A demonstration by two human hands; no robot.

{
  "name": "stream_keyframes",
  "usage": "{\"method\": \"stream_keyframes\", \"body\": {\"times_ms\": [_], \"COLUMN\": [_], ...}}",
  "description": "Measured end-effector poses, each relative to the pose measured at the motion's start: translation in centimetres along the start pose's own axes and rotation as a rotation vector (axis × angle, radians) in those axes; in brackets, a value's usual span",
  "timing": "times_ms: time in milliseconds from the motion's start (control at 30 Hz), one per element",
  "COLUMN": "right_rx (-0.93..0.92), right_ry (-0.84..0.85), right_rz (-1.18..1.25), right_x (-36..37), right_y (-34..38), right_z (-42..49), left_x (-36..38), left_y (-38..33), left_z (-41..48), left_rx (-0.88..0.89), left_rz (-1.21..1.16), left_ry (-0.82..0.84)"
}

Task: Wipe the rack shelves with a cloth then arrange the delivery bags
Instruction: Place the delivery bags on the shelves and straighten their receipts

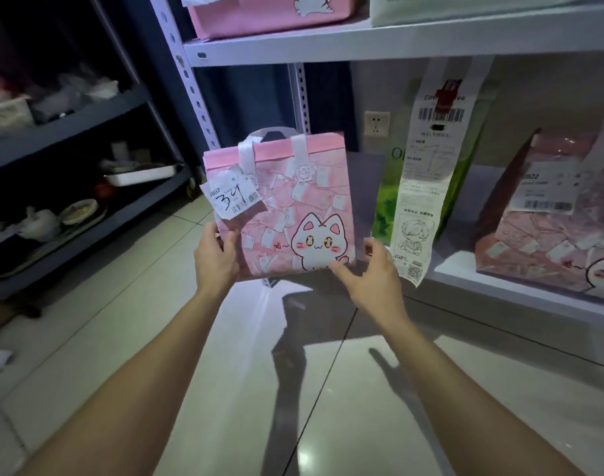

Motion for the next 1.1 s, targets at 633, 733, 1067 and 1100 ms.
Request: {"method": "stream_keyframes", "body": {"times_ms": [633,733,1067,1100], "right_rx": [0.301,0.381,0.466,0.468], "right_ry": [0.312,0.325,0.21,0.185], "right_rz": [0.183,0.231,0.214,0.212], "right_x": [-12.9,-17.1,-30.4,-31.7], "right_y": [19.5,25.1,38.4,39.2], "right_z": [-7.9,-10.2,-14.9,-15.1], "left_x": [-15.7,-20.6,-30.5,-31.0], "left_y": [-15.6,-21.4,-39.4,-41.1], "left_z": [-6.4,-6.4,-5.0,-4.8], "left_rx": [-0.471,-0.522,-0.434,-0.42], "left_rz": [-0.086,-0.065,-0.105,-0.114], "left_ry": [0.329,0.382,0.543,0.568]}}
Point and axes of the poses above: each hand's wrist, its own z-axis towards the middle knuckle, its own x-axis out of the palm, y = z × x, the point moved 6 cm from there along z, towards the middle knuckle, and after that the axes turned 6 degrees about -z, right-handed, at the moved point
